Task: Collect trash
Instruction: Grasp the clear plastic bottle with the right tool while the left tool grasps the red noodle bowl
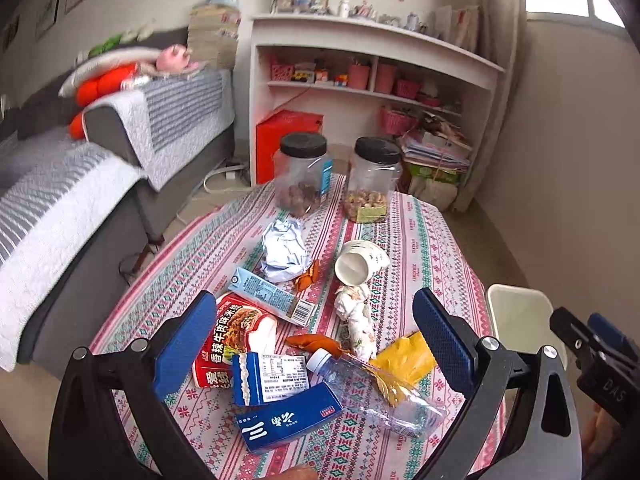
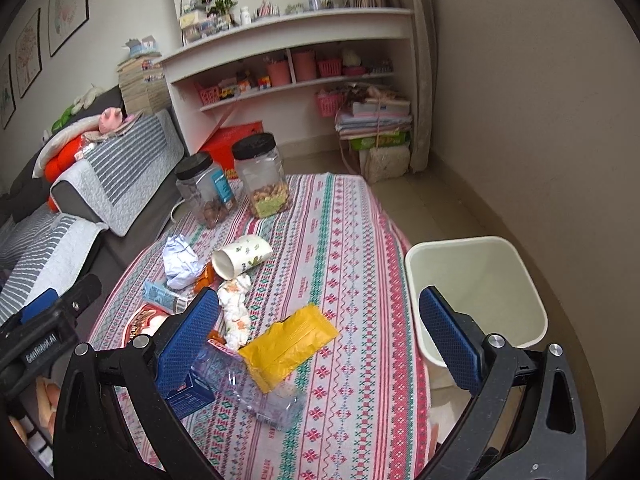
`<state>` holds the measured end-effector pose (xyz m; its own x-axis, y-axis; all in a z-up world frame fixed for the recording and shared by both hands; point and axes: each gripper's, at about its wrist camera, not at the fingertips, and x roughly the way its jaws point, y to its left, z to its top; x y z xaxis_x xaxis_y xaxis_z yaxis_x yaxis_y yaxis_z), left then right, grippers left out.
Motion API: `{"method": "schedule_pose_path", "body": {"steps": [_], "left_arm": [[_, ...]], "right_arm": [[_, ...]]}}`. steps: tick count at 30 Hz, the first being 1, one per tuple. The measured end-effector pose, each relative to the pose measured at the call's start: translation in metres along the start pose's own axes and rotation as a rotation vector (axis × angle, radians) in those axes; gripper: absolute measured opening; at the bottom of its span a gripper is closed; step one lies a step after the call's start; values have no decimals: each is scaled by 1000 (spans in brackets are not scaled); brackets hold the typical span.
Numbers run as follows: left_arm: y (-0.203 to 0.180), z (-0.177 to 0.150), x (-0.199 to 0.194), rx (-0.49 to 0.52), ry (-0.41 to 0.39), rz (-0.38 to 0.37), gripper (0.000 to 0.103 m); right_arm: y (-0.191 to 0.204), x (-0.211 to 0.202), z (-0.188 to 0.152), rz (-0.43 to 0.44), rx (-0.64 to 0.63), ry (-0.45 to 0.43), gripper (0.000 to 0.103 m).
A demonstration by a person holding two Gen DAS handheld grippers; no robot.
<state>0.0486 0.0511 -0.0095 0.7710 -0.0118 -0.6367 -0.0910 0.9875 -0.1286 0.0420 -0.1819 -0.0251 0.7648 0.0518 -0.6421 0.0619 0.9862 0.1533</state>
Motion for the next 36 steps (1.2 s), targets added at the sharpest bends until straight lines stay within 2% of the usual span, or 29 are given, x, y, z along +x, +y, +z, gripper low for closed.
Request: {"method": "schedule_pose_path", "body": {"steps": [5, 8, 12, 15, 19, 23, 27, 31, 34, 36], "left_arm": [[43, 35, 24, -148, 105, -57, 96], [59, 49, 34, -154, 137, -53, 96], [73, 39, 70, -63, 309, 12, 96], [89, 19, 103, -78, 434, 86, 96], [97, 12, 130, -75, 516, 94, 96], [101, 1, 158, -90, 601, 96, 96], [103, -8, 181, -109, 684, 54, 96], [97, -13, 191, -71, 705, 74, 96], [97, -25, 205, -62, 766, 61, 96], [99, -28, 208, -82, 766, 45, 97]], "right_arm": [[9, 29, 27, 54, 2, 157, 96], [12, 48, 35, 92, -6, 235, 96], [16, 77, 28, 124, -34, 325, 96], [10, 97, 15, 128, -27, 373, 96], [7, 121, 1, 186, 6, 514, 96], [18, 122, -4, 205, -88, 534, 96], [21, 133, -11, 217, -127, 571, 96], [28, 133, -18, 243, -176, 584, 96], [33, 135, -23, 244, -204, 598, 96], [34, 136, -26, 244, -209, 606, 96]]}}
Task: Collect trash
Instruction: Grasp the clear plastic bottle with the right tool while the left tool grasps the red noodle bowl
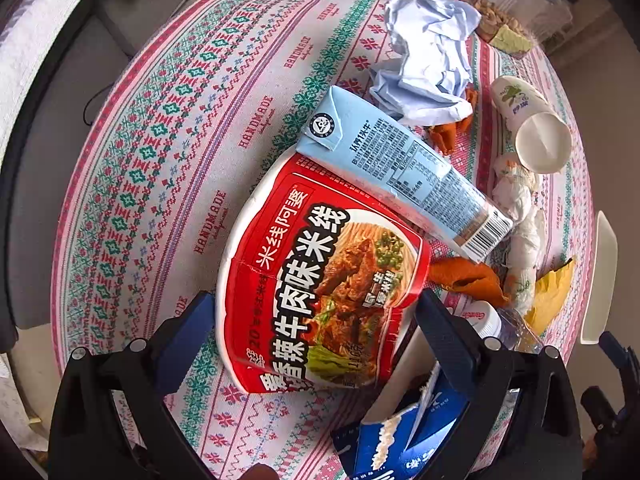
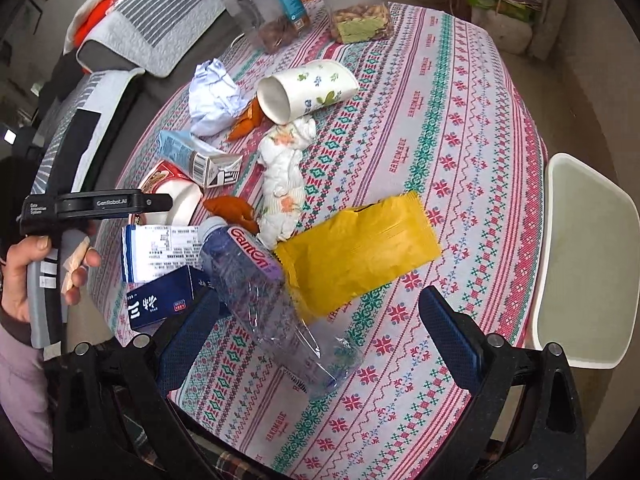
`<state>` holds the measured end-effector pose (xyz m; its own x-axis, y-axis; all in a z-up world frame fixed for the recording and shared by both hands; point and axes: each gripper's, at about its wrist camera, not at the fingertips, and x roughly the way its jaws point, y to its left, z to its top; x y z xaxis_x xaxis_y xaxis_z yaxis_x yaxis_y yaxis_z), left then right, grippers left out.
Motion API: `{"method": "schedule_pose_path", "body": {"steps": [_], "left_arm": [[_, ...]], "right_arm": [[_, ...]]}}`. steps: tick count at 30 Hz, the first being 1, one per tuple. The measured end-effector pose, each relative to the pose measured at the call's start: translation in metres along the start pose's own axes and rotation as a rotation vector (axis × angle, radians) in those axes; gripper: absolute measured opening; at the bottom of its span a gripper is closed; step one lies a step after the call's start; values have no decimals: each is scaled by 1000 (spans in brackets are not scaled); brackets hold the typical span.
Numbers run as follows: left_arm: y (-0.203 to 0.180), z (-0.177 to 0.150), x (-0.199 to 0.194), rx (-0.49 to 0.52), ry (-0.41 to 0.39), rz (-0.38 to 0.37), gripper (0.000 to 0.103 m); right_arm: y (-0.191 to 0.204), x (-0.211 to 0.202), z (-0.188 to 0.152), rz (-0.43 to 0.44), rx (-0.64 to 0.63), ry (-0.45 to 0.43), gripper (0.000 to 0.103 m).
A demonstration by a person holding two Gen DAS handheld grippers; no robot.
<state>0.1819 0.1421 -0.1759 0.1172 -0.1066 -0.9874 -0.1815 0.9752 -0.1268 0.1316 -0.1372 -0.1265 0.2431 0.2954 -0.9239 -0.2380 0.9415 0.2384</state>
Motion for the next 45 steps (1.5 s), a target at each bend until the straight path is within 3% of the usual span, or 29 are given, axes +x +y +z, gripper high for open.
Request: {"method": "schedule_pose_path", "body": {"steps": [4, 15, 24, 26, 28, 29, 33, 34, 45], "left_arm": [[6, -3, -12, -22, -40, -64, 94], [18, -30, -81, 29, -212, -105, 94], [25, -47, -123, 24, -344, -155, 94], [27, -49, -124, 19, -351, -158, 94], [28, -49, -124, 18, -350, -159, 94], [27, -48, -123, 17, -349, -158, 94], [24, -49, -123, 27, -358, -166, 94], [23, -50, -124, 32, -361, -170, 94], [-3, -48, -125, 69, -384, -200, 94]], "right_arm": [[5, 0, -3, 4, -35, 0, 96], [45, 27, -21, -60, -284, 67, 96], [66, 47, -8, -86, -338, 71, 90], [68, 54, -6, -112, -361, 86, 84], [69, 62, -9, -126, -366, 123, 67], [69, 64, -9, -129, -362, 122, 67], [68, 53, -4, -109, -331, 87, 61], [67, 49, -2, -93, -317, 78, 54], [57, 8, 11, -68, -238, -60, 53]]}}
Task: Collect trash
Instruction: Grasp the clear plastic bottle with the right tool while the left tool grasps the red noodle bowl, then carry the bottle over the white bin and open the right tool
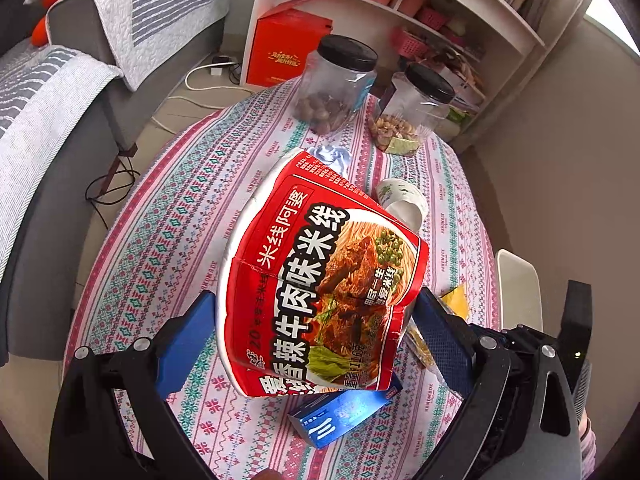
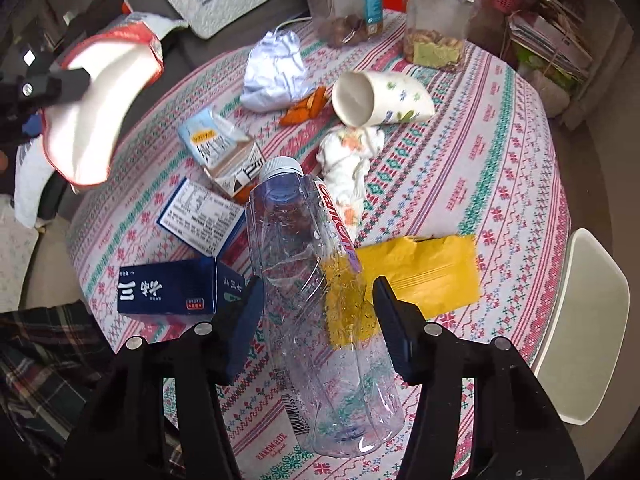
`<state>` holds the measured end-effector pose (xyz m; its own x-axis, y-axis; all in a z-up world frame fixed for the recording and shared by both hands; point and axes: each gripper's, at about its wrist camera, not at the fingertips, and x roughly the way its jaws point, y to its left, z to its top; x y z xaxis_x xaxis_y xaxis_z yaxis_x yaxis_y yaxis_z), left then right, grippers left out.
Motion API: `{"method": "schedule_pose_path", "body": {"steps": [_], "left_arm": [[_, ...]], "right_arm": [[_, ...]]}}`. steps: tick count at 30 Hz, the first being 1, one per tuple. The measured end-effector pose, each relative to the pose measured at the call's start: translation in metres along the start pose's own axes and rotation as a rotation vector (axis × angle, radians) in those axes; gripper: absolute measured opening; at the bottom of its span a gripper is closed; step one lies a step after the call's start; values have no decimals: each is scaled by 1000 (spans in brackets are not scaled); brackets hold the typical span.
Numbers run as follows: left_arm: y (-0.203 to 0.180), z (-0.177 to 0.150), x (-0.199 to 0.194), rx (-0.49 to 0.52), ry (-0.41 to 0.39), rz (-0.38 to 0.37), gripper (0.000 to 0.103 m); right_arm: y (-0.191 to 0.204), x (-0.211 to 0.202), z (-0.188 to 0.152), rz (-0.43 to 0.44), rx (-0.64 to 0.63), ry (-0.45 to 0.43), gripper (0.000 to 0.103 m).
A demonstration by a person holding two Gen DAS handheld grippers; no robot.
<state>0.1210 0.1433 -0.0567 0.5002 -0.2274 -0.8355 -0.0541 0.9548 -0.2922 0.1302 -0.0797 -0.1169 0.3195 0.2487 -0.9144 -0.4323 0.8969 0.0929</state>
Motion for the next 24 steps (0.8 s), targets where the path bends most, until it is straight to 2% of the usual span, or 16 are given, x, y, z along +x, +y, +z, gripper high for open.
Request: {"method": "schedule_pose_path", "body": {"steps": [7, 13, 21, 24], "left_arm": [[-24, 5, 7, 16, -7, -25, 94], [-50, 9, 17, 40, -9, -60, 94], [-89, 8, 39, 77, 4, -98, 94], [-103, 7, 47, 89, 5, -112, 94]], "right_arm": [[-18, -25, -3, -37, 63, -87, 53], [-52, -48, -8, -105, 152, -165, 53], [-117, -83, -28, -238, 328, -258, 54], [-145, -96, -40, -317, 405, -292, 54]]}}
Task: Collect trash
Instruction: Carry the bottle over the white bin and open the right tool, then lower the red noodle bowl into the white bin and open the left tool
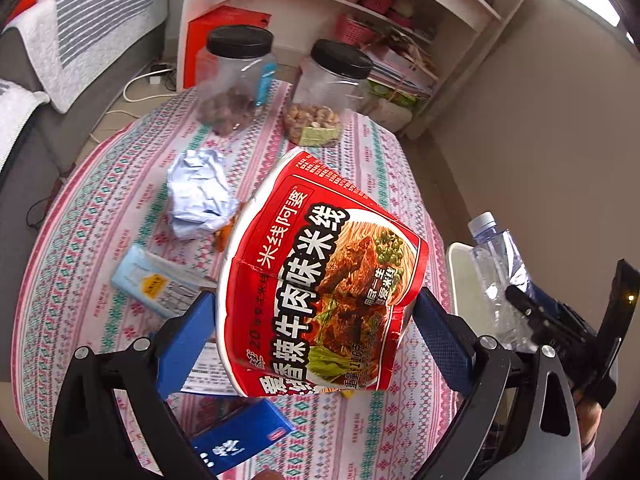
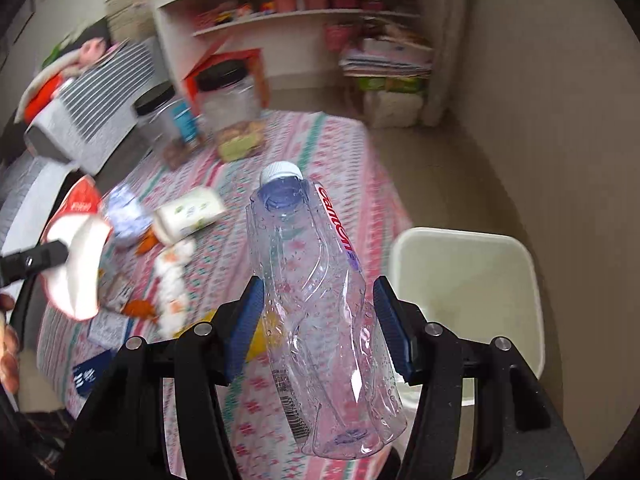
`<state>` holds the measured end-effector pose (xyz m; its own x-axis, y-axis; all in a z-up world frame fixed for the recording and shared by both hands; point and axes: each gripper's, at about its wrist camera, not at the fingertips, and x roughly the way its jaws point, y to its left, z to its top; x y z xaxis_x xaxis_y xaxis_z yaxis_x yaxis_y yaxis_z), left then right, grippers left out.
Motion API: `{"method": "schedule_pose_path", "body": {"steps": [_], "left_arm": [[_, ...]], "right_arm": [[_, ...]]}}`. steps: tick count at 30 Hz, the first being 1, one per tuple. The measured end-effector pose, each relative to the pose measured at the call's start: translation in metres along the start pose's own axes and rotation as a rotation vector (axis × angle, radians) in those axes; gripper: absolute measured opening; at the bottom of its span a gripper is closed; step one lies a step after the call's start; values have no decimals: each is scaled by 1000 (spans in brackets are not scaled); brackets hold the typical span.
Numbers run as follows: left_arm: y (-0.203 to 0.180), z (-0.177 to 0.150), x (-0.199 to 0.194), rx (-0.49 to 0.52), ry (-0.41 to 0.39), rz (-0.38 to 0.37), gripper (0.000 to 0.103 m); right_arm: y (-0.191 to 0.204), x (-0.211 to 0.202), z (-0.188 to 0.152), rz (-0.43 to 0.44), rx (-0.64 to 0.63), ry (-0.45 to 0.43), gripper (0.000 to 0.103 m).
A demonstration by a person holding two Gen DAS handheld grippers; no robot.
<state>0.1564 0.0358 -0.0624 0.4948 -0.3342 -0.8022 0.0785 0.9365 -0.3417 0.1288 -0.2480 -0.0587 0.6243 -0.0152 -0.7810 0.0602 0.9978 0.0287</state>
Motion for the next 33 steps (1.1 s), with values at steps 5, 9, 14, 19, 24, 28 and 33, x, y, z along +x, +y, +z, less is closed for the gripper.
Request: {"method": "schedule_pose_path", "body": {"steps": [5, 9, 14, 19, 24, 28, 33], "left_arm": [[-26, -3, 11, 26, -10, -38, 94], [-63, -8, 25, 91, -15, -77, 94], [-111, -14, 44, 158, -9, -133, 94], [-159, -21, 68, 236, 21, -161, 94], [-210, -30, 99, 277, 69, -193, 94], [-246, -36, 120, 303, 87, -187, 95], [-254, -32, 126, 285, 97, -170, 96]], "right_arm": [[-50, -7, 4, -134, 114, -54, 32], [-85, -6, 4, -188, 191, -49, 34], [-123, -21, 0, -226, 319, -96, 53], [-154, -44, -5, -261, 426, -172, 66], [-178, -60, -7, -293, 505, -226, 77], [-196, -71, -10, -289, 563, -248, 83], [-199, -76, -9, -285, 562, -256, 87]]}}
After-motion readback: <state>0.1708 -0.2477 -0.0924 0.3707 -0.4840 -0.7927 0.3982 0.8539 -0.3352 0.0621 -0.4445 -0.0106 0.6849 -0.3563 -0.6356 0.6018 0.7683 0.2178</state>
